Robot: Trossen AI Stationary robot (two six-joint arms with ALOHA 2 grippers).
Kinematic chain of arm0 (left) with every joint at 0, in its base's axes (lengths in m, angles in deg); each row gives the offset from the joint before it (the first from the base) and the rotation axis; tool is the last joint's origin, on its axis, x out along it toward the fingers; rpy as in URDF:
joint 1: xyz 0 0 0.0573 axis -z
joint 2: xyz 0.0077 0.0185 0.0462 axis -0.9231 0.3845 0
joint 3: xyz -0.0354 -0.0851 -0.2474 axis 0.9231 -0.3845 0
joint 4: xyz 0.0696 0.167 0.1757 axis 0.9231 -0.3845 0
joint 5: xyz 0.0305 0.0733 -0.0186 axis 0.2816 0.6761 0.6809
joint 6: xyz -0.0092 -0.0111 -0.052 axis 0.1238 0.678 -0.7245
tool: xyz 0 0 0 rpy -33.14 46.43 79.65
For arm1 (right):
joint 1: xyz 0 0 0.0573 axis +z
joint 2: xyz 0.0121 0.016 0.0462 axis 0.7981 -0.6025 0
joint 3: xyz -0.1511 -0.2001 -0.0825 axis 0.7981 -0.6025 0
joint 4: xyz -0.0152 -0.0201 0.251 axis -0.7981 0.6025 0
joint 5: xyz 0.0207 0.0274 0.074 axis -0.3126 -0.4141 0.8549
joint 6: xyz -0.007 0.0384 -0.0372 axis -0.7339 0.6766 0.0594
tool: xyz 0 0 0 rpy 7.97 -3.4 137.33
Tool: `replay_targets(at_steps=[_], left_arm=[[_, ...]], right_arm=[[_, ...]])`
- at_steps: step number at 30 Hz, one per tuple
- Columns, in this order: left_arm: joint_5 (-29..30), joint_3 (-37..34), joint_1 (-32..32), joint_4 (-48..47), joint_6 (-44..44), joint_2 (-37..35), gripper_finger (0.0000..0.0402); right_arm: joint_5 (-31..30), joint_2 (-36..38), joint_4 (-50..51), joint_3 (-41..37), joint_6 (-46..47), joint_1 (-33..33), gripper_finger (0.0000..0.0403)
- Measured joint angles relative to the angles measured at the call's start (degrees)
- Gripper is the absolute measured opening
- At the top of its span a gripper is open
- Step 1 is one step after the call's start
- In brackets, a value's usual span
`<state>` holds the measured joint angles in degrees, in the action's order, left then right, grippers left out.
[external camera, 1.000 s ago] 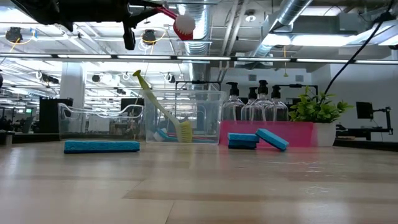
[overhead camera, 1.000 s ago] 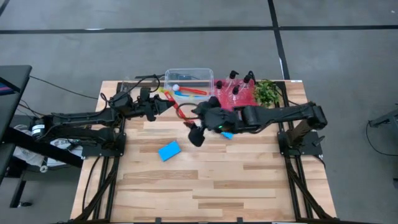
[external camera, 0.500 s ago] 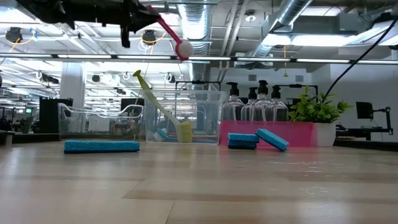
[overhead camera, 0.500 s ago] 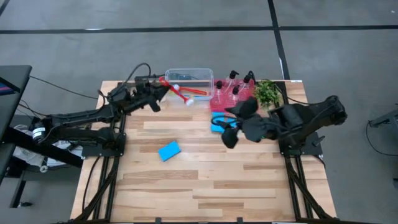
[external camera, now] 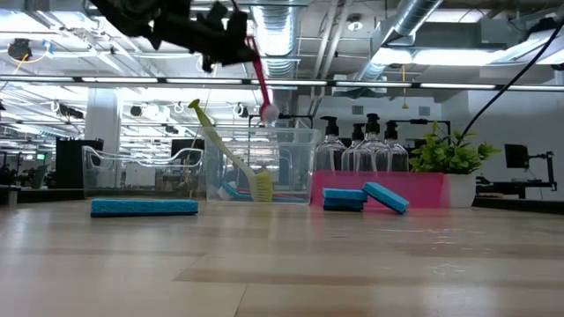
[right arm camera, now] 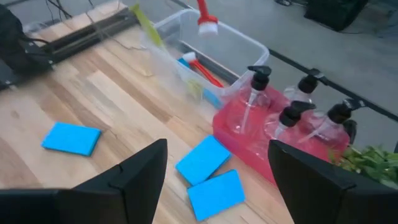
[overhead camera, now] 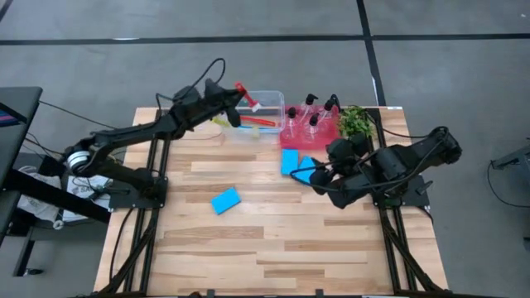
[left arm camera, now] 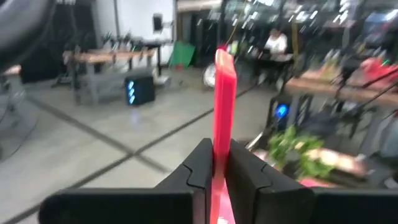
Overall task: Pick & Place Kitchen Sink Supplies
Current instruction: Put the red toilet brush into the white bin, then put the blue sponge into the transparent bin
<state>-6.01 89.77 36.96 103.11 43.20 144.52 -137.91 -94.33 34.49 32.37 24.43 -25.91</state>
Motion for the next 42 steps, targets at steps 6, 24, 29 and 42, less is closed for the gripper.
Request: replay_targets(at_steps=[6, 24, 29, 42], left_arm=[[0.1, 0.8, -2.0, -2.3, 2.0, 4.3, 0.0029], [2.1, 0.8, -2.5, -2.9, 6.0, 9.6, 0.0047], [2.0, 0.8, -2.0, -3.7, 5.2, 8.5, 0.0047], [1.6, 0.8, 3.5, -13.8, 2.9, -6.3, 0.0047]], right_arm=[[0.2, -1.0, -2.8, -3.9, 0.9, -0.1, 0.0272], [0.4, -4.6, -5.6, -5.9, 1.6, -0.4, 0.0272], [0.4, -5.6, -5.9, -5.9, 1.0, -0.5, 0.0272], [0.7, -14.3, -11.5, -5.9, -1.1, -0.4, 0.0272]])
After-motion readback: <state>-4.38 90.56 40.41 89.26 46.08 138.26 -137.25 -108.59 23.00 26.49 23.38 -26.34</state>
